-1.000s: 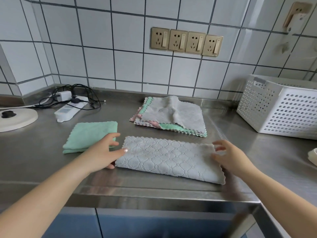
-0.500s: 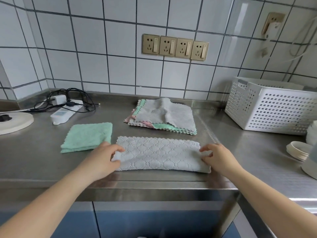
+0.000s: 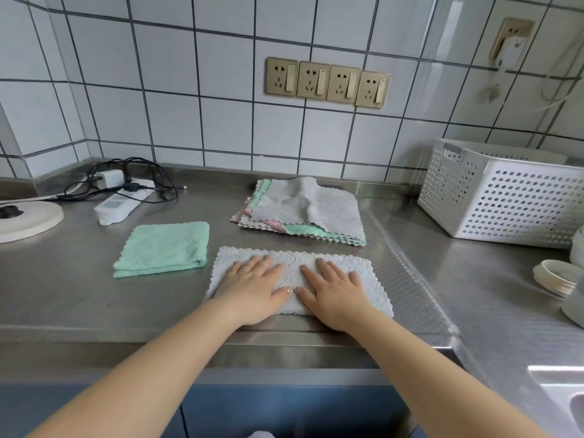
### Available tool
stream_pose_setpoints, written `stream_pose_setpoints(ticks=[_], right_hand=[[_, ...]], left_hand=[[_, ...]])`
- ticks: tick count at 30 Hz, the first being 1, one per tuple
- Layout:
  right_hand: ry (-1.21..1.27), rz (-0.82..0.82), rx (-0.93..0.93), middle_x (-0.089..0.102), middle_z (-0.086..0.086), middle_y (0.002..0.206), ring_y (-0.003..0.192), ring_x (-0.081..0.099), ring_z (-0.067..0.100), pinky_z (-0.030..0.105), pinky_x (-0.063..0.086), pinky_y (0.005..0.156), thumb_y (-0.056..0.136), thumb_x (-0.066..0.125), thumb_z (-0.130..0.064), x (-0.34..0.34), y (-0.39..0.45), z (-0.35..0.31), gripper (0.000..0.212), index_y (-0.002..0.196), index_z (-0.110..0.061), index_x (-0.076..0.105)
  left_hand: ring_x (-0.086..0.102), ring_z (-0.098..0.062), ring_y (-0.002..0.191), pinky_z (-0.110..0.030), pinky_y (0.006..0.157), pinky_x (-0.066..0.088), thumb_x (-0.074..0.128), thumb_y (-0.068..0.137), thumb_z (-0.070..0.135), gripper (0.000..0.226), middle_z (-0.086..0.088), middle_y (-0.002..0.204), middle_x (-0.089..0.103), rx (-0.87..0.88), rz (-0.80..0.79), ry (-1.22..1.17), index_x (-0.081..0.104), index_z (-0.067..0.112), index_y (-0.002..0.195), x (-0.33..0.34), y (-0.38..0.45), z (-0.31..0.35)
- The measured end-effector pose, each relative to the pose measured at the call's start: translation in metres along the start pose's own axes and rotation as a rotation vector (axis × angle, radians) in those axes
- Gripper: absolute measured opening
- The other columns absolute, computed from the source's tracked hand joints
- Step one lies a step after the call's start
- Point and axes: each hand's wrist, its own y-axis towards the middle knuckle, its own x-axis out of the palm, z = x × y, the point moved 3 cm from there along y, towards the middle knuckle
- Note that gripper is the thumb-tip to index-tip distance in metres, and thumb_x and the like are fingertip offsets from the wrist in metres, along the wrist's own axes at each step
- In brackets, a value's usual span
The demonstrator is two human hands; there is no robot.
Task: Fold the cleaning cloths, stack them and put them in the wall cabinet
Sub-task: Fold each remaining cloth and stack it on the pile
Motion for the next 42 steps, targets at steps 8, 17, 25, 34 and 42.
stream_pose_setpoints(ticks=[8,17,25,34,42], right_hand=[[-0.046,-0.062,0.151,-0.001,-0.004,0.16,0.147,-0.003,0.018,0.059,0.001,0.114,0.084,0.011,-0.075,-0.008,-0.012,0.048,0.074,0.148,-0.038,0.004],[-0.109,0.157,0.269,0.025,0.001,0.154,0.145,0.014,0.021,0.061,0.007,0.113,0.096,0.029,-0.05,-0.027,-0.04,0.093,0.051,0.144,-0.034,0.026],[-0.107,0.195,0.217,0.027,-0.004,0.152,0.144,0.015,0.018,0.06,0.006,0.113,0.097,0.032,-0.038,-0.034,-0.059,0.108,0.045,0.142,-0.036,0.03],[0.847,0.298,0.002,0.049,-0.016,0.129,0.123,0.045,0.001,0.022,0.034,0.101,0.09,0.058,-0.035,-0.047,-0.056,0.089,0.05,0.136,-0.027,0.042],[1.108,0.254,0.006,0.059,-0.016,0.081,0.073,0.055,-0.003,0.009,0.046,0.066,0.088,0.064,-0.019,-0.046,-0.02,0.024,0.03,0.116,-0.023,0.055]], left_hand=[[-0.007,-0.016,0.146,-0.04,0.118,-0.004,0.017,0.09,0.065,0.07,0.003,0.159,-0.007,-0.069,-0.025,-0.002,0.004,0.031,0.15,0.0,-0.004,-0.025],[0.006,-0.012,0.146,-0.025,0.116,0.0,0.034,0.1,0.036,0.04,0.003,0.157,0.019,0.507,0.092,-0.134,0.042,0.031,0.139,-0.016,-0.035,0.079],[0.022,-0.02,0.142,-0.039,0.113,0.021,0.033,0.094,0.054,0.058,0.0,0.155,0.023,0.435,0.172,0.072,0.033,0.023,0.143,0.0,-0.027,0.123],[0.056,0.0,0.073,-0.011,0.066,0.041,0.059,0.087,0.006,0.021,0.011,0.078,0.062,0.096,0.612,-1.071,0.057,0.025,0.078,-0.033,-0.048,0.064],[0.06,-0.009,0.078,-0.026,0.075,0.048,0.055,0.09,0.009,0.033,0.008,0.09,0.069,-0.045,0.533,-1.231,0.066,0.04,0.097,-0.033,-0.077,0.006]])
